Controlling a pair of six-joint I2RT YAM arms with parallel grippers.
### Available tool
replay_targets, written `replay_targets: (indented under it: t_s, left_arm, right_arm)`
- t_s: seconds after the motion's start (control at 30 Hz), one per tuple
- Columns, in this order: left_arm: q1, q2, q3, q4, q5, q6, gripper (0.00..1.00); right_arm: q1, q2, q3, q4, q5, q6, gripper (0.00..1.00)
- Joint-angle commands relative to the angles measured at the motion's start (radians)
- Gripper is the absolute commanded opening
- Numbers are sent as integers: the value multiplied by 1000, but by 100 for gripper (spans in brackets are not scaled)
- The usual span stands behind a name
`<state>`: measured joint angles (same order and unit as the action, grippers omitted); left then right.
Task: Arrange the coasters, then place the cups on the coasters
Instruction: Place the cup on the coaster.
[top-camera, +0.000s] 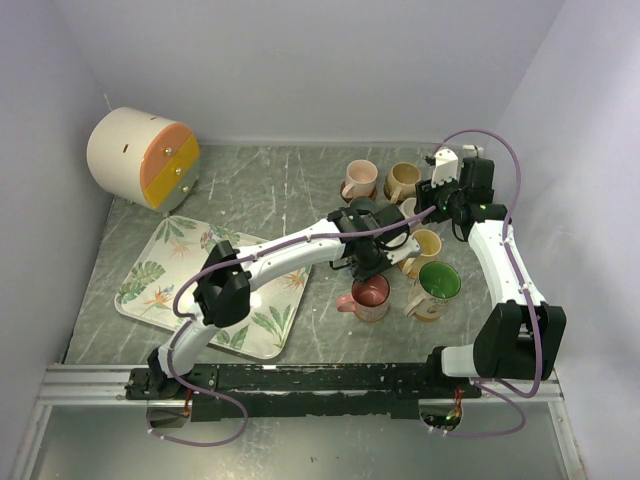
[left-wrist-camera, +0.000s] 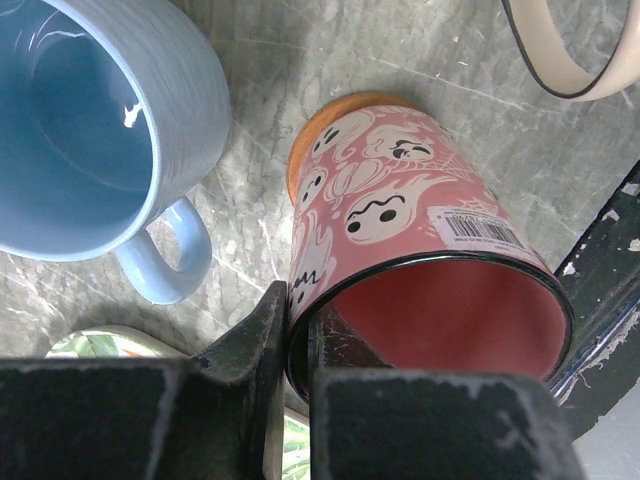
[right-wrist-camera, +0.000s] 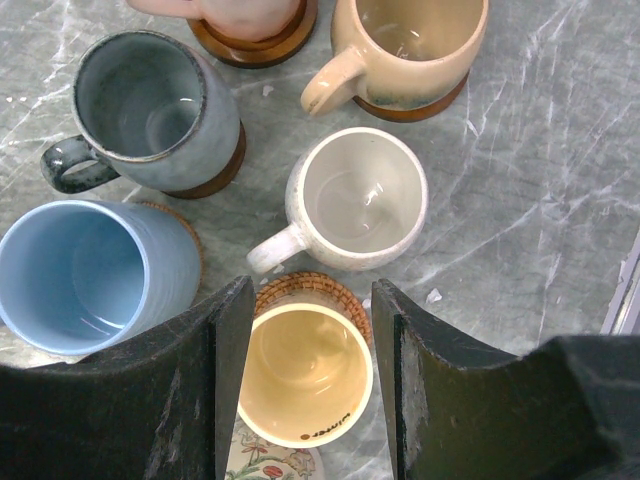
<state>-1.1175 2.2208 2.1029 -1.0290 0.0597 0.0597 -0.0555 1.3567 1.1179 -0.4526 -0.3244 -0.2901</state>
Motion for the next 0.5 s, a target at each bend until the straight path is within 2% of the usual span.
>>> replay_targets:
  t_s: [0.0, 0.17, 0.47]
  left_arm:
    - [-6, 0, 52, 11, 22, -6, 12]
    - [-6, 8, 53, 9, 25, -4, 14]
    - [-6, 19, 63, 3, 24, -4, 25]
  right_arm:
    - [-4, -4, -15, 10, 2, -9, 51]
    - [-4, -2, -15, 10, 2, -11, 50]
    - [-5, -3, -15, 10, 2, -12, 51]
